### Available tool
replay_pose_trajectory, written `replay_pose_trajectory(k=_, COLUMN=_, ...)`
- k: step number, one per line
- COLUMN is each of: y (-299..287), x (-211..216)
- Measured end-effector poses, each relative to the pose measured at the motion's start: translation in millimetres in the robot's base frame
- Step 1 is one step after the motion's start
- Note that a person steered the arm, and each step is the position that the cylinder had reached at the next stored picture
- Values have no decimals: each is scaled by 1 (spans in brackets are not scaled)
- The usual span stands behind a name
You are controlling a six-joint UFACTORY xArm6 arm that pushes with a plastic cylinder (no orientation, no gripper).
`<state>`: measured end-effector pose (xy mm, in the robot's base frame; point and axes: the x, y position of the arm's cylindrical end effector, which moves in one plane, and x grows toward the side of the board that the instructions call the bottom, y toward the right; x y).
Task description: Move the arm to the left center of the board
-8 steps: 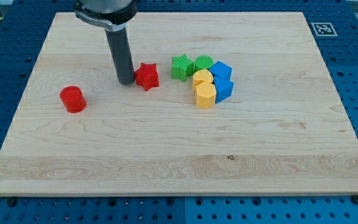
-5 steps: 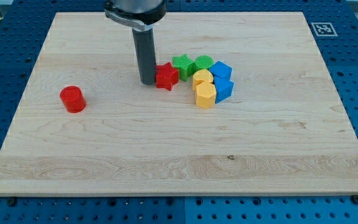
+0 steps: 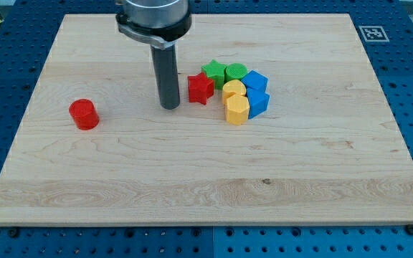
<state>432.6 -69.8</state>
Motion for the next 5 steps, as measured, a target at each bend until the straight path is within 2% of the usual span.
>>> replay_pose_trajectory(k=2, y=-1, x=0)
replay_pose_trajectory(k=4, y=-36, x=-37)
replay_pose_trajectory(k=5, y=-39, x=-41)
